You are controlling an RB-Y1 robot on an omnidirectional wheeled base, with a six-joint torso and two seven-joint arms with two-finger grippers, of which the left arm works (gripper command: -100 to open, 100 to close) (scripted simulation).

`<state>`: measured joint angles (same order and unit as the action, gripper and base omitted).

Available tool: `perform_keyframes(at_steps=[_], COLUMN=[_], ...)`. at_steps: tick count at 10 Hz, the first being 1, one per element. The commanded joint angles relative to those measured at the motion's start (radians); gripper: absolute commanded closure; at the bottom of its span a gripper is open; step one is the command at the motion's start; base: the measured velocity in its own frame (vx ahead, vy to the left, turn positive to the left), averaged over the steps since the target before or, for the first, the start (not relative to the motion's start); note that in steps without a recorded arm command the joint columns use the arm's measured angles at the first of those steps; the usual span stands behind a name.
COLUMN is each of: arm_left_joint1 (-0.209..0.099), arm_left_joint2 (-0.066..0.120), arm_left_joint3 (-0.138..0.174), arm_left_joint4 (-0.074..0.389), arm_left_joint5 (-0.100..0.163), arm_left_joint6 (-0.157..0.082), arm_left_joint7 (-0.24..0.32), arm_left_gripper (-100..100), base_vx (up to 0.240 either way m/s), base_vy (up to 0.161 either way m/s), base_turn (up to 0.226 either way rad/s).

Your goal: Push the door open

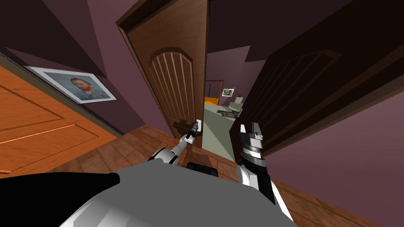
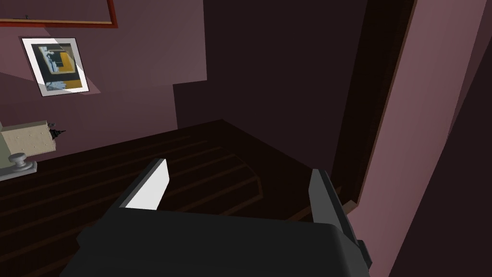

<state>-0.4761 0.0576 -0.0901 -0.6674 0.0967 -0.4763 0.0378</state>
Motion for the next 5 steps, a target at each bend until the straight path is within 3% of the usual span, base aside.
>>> perform_keyframes(at_steps=[1, 4, 5], arm_left_joint1=[0.004, 0.004, -0.001], arm_left_joint2=[-0.001, -0.001, 0.006], arm_left_joint3=[-0.001, -0.001, 0.010], arm_left_joint4=[0.002, 0.002, 0.001], arm_left_joint5=[0.000, 0.000, 0.003], arm_left_joint6=[0.001, 0.001, 0.001], arm_left_joint7=[0.000, 0.000, -0.004], arm_left_gripper=[100, 100, 100], base_vx=[-0.013, 0.000, 0.122], base_vy=[0.007, 0.000, -0.050], base_turn=[-0.012, 0.000, 0.017])
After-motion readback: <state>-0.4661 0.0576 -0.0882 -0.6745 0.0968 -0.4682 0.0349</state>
